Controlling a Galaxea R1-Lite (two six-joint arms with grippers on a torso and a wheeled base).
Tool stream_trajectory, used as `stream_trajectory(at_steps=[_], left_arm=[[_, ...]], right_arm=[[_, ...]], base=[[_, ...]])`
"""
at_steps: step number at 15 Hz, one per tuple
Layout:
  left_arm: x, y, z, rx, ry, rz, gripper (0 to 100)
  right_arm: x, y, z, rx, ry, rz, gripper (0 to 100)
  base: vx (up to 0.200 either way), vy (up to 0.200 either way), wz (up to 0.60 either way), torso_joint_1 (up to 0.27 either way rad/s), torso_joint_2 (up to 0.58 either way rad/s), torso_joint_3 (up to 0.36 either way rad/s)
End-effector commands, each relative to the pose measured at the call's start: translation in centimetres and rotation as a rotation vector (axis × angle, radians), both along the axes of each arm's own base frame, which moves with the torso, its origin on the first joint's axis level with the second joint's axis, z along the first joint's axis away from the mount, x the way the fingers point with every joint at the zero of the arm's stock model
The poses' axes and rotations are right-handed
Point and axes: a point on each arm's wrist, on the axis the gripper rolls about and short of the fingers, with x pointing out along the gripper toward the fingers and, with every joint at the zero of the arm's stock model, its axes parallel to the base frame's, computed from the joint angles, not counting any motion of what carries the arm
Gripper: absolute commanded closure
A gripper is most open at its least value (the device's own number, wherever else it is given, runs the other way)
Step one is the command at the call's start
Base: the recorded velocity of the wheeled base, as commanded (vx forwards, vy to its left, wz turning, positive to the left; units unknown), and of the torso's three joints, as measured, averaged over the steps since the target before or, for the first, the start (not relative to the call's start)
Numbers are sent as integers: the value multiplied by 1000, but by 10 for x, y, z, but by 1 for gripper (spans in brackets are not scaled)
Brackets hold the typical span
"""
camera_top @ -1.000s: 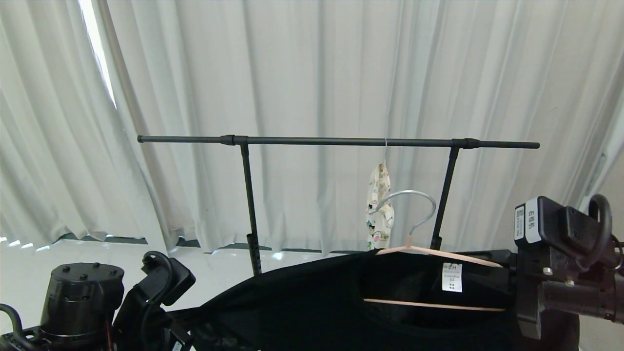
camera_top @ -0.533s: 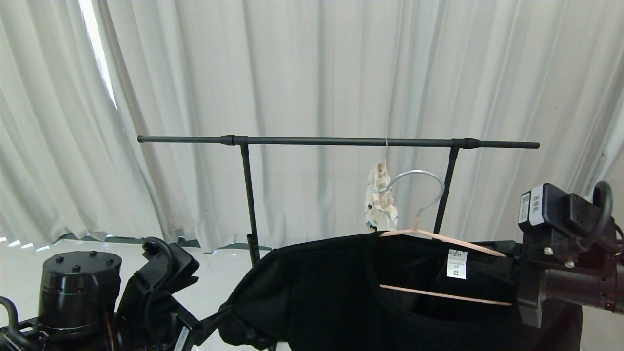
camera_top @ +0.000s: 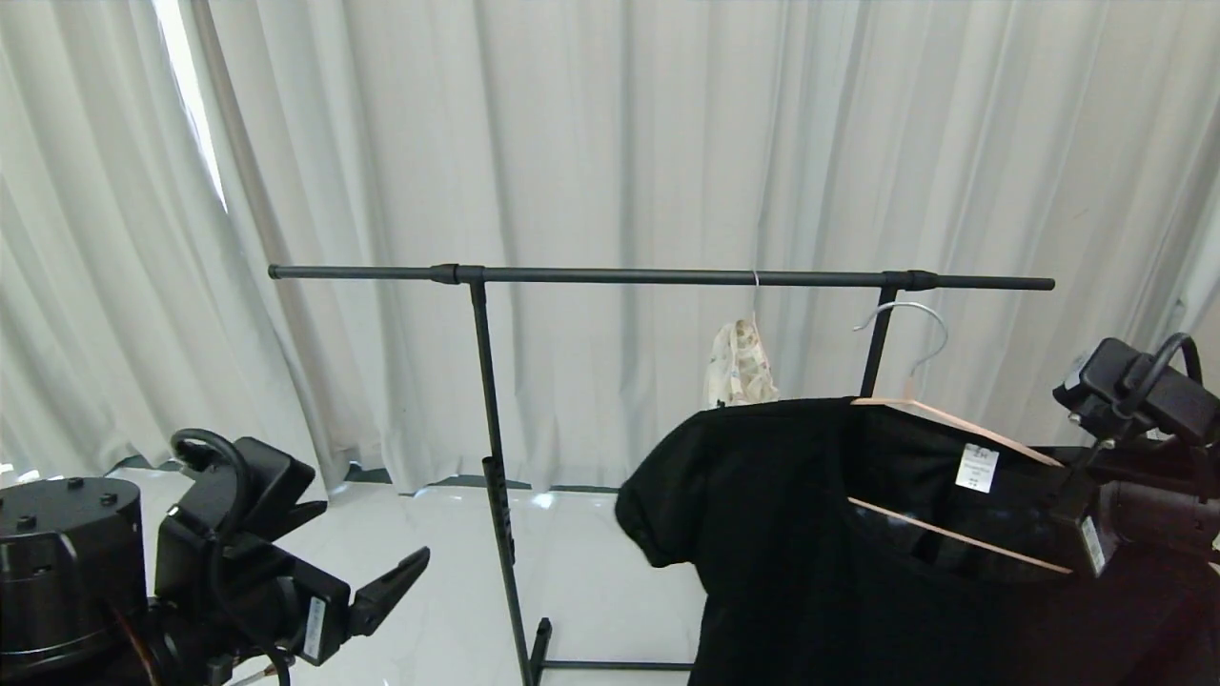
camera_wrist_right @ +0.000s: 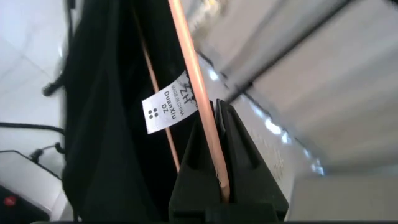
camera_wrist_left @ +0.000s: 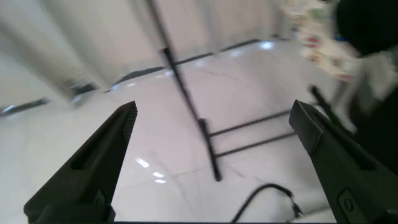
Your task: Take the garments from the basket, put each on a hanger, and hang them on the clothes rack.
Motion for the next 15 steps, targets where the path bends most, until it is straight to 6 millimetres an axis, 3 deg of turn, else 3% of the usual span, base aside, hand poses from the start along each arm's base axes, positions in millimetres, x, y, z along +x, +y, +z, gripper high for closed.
stream_trajectory(at_steps=[1, 3, 6, 15], left_arm=[[1, 15, 6, 18, -37, 140, 0], [4, 29, 8, 36, -48, 264, 0], [2, 33, 11, 33, -67, 290, 0], [1, 20, 13, 29, -74, 206, 0]], right_arm=[[-1, -17, -9, -18, 26, -101, 100], [-4, -19, -11, -24, 28, -118, 100], [0, -19, -14, -38, 44, -145, 100], [20, -27, -9, -25, 53, -252, 100]], base=[[0, 0, 0, 0, 0, 0], [0, 0, 0, 0, 0, 0], [0, 0, 0, 0, 0, 0], [0, -178, 0, 1, 4, 2]])
